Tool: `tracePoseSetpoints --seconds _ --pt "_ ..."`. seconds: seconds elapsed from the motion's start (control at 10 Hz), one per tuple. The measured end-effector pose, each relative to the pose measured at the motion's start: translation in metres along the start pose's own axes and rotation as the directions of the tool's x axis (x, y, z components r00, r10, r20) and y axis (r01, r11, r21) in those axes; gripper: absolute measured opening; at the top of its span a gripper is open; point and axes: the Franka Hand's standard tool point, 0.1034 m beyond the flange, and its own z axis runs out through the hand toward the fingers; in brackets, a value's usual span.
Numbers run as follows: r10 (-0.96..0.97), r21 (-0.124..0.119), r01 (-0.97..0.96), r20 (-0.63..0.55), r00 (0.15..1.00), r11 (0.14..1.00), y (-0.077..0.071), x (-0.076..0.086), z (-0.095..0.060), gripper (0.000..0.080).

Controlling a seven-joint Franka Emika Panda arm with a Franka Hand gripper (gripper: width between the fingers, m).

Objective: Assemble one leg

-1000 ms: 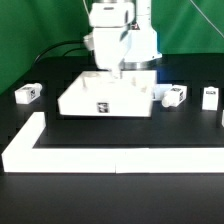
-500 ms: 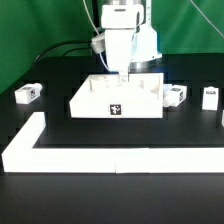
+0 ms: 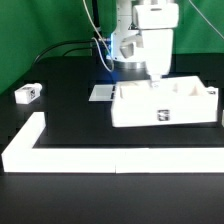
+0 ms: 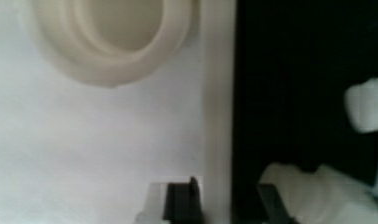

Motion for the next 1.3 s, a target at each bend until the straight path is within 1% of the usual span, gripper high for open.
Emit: tracePoseSetpoints --seconds 0.1,0.2,0.6,0.7,0.9,1.0,1.1,1.3 --pt "-0.007 -0.012 0.006 -0.004 1.0 1.0 -0.004 -0.004 0.005 0.0054" --pt "0.014 0.005 -0.014 -0.001 1.0 1.0 -0.008 -0.008 0.007 0.0054" --pt "0.019 0.01 -0.019 -0.002 1.0 1.0 -0.01 -0.007 0.01 0.0054" --pt "0.01 0.005 -0.01 -0.005 1.0 1.0 -0.007 -0.004 0.014 0.0054" --pt "0.015 -0.002 -0.015 -0.014 1.0 1.0 0.012 0.005 0.026 0.0054" --pt "0.034 0.003 -0.034 -0.018 0.999 0.999 0.013 0.011 0.032 0.0054" --pt "0.053 0.004 -0.053 -0.024 0.998 0.999 0.009 0.019 0.038 0.0054" --pt "0.083 0.008 -0.083 -0.027 0.996 0.997 0.015 0.029 0.041 0.0054"
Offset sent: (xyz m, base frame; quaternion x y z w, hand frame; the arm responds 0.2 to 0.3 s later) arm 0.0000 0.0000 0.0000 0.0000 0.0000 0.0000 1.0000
